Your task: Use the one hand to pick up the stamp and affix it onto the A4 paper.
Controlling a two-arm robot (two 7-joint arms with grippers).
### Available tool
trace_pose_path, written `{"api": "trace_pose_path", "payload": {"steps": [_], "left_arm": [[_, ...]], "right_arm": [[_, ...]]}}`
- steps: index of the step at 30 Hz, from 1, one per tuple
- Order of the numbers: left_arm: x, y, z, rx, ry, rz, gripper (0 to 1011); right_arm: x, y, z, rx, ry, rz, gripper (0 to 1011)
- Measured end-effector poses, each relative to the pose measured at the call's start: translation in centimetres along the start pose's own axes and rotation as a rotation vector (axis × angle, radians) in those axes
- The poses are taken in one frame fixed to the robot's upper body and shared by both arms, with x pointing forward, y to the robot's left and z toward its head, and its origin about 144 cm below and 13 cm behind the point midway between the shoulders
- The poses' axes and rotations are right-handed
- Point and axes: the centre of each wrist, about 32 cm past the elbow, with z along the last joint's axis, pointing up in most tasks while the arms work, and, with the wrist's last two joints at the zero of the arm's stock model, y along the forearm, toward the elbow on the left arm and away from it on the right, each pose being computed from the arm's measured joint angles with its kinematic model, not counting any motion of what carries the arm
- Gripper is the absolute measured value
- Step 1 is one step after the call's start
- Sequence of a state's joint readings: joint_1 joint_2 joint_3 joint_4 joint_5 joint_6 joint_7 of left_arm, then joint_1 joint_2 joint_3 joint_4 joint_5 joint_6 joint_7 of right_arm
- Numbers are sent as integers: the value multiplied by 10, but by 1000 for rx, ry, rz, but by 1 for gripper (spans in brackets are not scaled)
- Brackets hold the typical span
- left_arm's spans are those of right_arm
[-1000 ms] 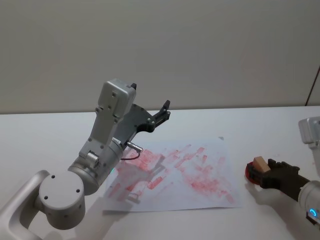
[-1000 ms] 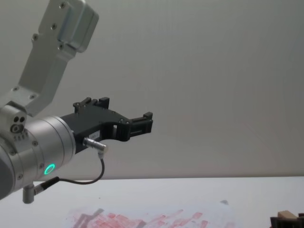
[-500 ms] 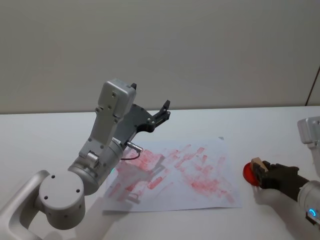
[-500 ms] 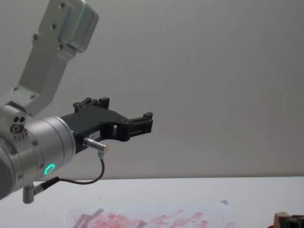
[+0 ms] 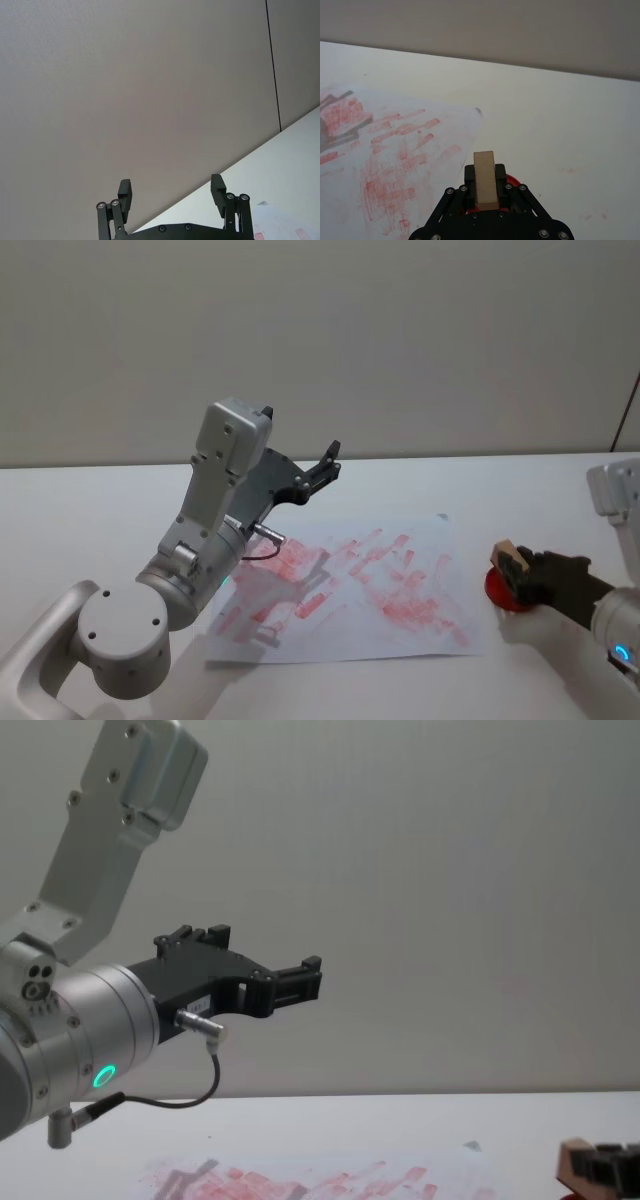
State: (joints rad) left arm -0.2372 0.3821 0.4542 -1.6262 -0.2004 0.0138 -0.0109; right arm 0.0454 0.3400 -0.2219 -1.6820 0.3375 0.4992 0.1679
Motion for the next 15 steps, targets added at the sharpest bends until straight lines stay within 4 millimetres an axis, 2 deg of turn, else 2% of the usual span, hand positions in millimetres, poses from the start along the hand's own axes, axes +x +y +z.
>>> {"api": "trace_pose_path", "payload": {"steps": [15], "left_arm": [[0,0,0,0,0,0,1001]], "right_arm": [[0,15,25,74,-138,144,225]]}}
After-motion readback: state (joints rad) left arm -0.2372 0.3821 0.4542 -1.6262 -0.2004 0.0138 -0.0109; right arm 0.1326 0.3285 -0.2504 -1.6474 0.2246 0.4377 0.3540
